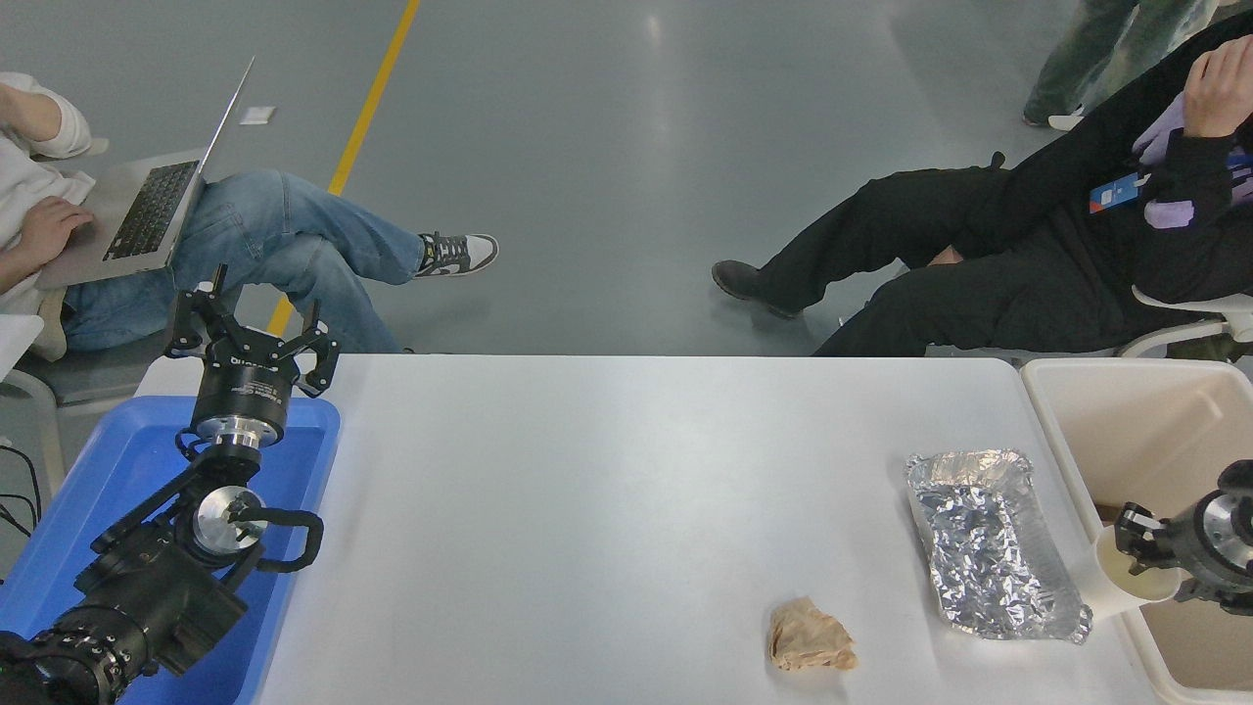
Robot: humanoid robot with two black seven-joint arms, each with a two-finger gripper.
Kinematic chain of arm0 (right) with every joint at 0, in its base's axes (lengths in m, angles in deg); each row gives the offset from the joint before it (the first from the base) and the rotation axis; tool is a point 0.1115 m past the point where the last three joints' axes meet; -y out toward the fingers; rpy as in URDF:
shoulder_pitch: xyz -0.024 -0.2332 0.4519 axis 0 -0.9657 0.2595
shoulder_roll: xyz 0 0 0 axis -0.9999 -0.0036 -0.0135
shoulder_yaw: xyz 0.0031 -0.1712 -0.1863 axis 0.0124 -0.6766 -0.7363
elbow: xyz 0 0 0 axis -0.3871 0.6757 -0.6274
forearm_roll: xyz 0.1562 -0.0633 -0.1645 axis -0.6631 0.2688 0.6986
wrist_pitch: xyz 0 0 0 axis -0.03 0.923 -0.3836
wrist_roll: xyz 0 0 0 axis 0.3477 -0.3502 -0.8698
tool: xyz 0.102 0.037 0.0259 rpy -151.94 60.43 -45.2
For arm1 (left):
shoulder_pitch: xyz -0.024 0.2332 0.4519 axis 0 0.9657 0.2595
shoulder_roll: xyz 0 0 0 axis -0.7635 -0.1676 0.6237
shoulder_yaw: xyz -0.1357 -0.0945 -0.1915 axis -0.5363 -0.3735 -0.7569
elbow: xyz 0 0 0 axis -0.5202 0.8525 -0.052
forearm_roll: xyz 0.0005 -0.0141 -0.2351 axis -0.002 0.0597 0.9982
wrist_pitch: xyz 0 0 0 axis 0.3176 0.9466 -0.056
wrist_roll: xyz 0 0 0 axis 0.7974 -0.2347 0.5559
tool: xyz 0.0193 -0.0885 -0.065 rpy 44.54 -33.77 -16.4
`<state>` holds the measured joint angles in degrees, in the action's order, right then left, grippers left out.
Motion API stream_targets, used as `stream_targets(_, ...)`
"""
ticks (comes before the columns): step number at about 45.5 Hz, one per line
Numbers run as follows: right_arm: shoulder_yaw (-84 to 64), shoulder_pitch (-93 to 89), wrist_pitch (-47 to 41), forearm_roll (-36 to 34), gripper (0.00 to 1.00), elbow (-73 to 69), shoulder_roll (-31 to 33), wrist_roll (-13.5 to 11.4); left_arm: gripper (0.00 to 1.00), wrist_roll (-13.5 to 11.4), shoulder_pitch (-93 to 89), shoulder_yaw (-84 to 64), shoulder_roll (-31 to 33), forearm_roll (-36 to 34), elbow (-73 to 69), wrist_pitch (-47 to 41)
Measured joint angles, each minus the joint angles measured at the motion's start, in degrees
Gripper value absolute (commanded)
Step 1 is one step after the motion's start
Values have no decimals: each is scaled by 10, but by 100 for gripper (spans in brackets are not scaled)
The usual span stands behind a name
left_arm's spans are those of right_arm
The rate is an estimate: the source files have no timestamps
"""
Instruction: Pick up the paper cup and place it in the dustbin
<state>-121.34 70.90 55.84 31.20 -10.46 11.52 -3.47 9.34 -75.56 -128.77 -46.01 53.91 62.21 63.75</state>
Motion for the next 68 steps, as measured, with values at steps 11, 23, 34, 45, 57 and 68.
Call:
stream_targets(11, 6, -5, -2, -11, 0, -1, 0, -1, 99, 0, 0, 0, 0, 0, 0, 0)
stream_targets(23, 12, 3, -5, -19, 0, -6, 2, 0, 99, 0, 0, 0, 0, 0, 0, 0)
stream_targets(34, -16, 72, -55, -21, 0, -25, 11, 0, 99, 0, 0, 0, 0, 0, 0, 0)
stream_targets(45, -71, 174, -135, -22, 0, -42, 15, 0, 99, 0, 0, 0, 0, 0, 0, 0)
stream_targets(57, -123, 300, -244, -21, 0, -65, 23, 1, 99, 0, 0, 0, -1, 0, 0, 0)
stream_targets(68, -164, 425, -296, -18, 0, -89, 30, 0, 99, 0, 0, 0, -1, 0, 0, 0)
